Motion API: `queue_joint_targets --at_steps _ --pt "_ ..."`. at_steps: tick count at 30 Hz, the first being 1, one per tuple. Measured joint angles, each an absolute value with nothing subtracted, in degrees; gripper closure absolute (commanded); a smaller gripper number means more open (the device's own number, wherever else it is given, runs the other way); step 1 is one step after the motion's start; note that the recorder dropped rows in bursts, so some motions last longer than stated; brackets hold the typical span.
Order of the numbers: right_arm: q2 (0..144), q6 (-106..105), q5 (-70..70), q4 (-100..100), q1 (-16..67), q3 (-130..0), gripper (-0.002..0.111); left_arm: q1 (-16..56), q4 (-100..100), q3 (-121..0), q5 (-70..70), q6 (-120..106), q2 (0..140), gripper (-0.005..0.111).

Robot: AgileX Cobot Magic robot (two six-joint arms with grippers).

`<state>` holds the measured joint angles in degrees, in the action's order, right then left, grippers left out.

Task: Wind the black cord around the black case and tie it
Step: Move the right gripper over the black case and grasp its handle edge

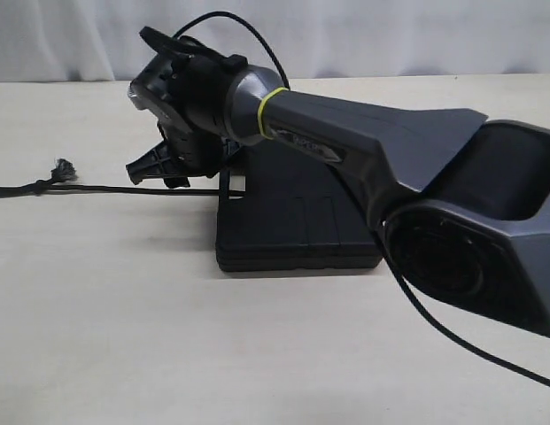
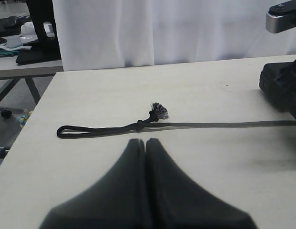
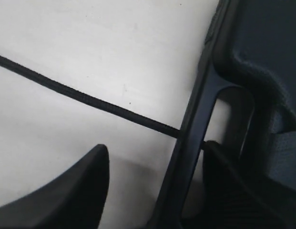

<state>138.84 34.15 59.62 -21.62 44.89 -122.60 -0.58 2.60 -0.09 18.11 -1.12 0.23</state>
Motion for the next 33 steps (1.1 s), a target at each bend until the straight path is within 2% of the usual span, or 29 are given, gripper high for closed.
queue_joint_targets --at_steps 10,13,22,27,33 --pt "141.52 34.97 59.08 -22.59 43.46 -122.64 0.053 -0.58 2.60 -0.09 18.11 -1.12 0.23 0.107" --pt "142.31 35.07 58.73 -22.59 43.46 -122.64 0.057 -0.58 2.60 -0.09 18.11 -1.12 0.23 0.107" --pt "142.81 35.07 58.85 -23.30 43.46 -122.64 0.082 -0.58 2.60 -0.09 18.11 -1.12 0.23 0.107" --pt "142.82 35.78 59.36 -23.53 43.35 -122.64 0.103 -0.58 2.60 -0.09 18.11 -1.12 0.23 0.107" --pt "142.82 35.91 59.93 -23.09 43.35 -122.64 0.104 -0.58 2.60 -0.09 18.11 -1.12 0.23 0.107"
